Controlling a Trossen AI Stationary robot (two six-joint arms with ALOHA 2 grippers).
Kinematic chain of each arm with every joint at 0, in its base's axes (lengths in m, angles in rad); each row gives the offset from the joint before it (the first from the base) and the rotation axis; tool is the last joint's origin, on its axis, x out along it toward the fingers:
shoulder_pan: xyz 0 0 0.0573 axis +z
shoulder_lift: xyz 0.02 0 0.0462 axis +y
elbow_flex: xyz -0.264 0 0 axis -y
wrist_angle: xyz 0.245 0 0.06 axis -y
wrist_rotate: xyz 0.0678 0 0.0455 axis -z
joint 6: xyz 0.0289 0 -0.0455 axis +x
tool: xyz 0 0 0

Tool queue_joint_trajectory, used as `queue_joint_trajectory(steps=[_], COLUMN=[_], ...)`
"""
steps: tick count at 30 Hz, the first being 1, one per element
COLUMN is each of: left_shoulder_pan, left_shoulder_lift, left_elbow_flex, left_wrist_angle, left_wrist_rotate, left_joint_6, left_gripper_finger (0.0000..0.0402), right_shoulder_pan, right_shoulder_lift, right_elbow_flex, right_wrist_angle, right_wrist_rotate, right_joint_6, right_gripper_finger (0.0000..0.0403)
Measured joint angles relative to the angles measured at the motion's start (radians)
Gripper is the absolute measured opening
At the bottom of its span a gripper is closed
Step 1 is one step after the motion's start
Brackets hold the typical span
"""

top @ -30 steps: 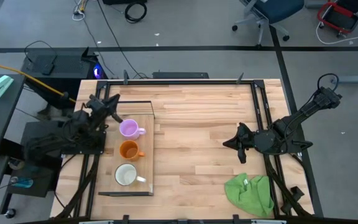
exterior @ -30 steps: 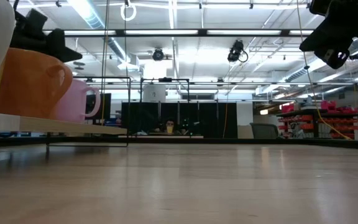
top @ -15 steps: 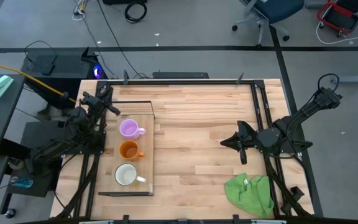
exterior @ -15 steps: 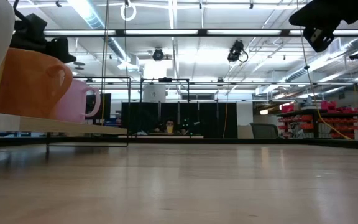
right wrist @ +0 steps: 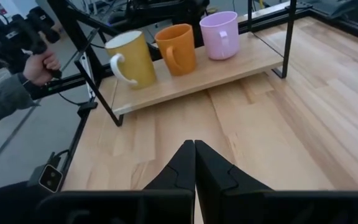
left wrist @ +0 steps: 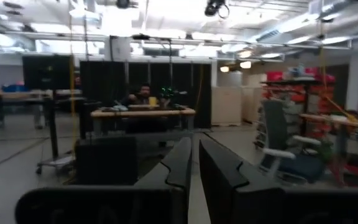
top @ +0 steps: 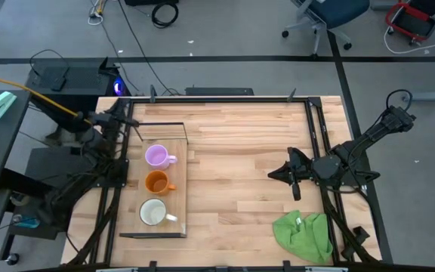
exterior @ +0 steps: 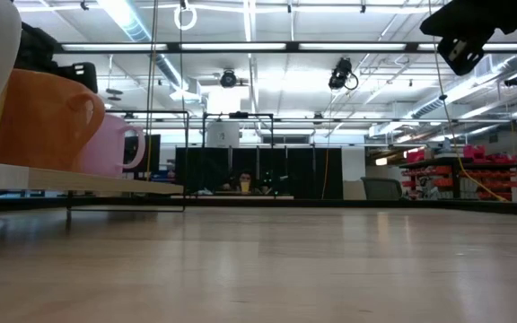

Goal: Stack small to large cups/mugs on shelf
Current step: Return to Home Position

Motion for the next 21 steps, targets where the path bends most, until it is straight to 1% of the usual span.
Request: queue_joint_trajectory(steps=[4, 7, 12, 17, 21], left_shoulder_pan=[0.061, 0.102, 0.172, 0.249, 0.301], left_shoulder_lift=[0.001, 0.001, 0.001, 0.002, 0.028], left_elbow_flex=[0.0, 0.0, 0.0, 0.0, -0.001], left_wrist_angle=[0.057, 0.059, 0.051, 0.018, -0.009], left_wrist_rotate=[0.046, 0.074, 0.074, 0.073, 0.073], left_joint_6=[0.027, 0.058, 0.113, 0.113, 0.11], left_gripper_finger=[0.0034, 0.003, 0.0028, 0.0036, 0.004], right_shoulder_pan=[0.0, 0.0, 0.0, 0.0, 0.0], right_shoulder_lift=[0.0, 0.0, 0.0, 0.0, 0.0], right_elbow_flex=[0.0, 0.0, 0.0, 0.0, 0.0], right_wrist_angle=[-0.001, -0.002, -0.002, -0.002, -0.002], right_wrist_rotate=[-0.002, -0.002, -0.002, -0.002, -0.009], right_joint_6=[0.009, 0.009, 0.001, -0.011, -0.025], right_gripper_finger=[0.0007, 0.0007, 0.0007, 0.0007, 0.0007])
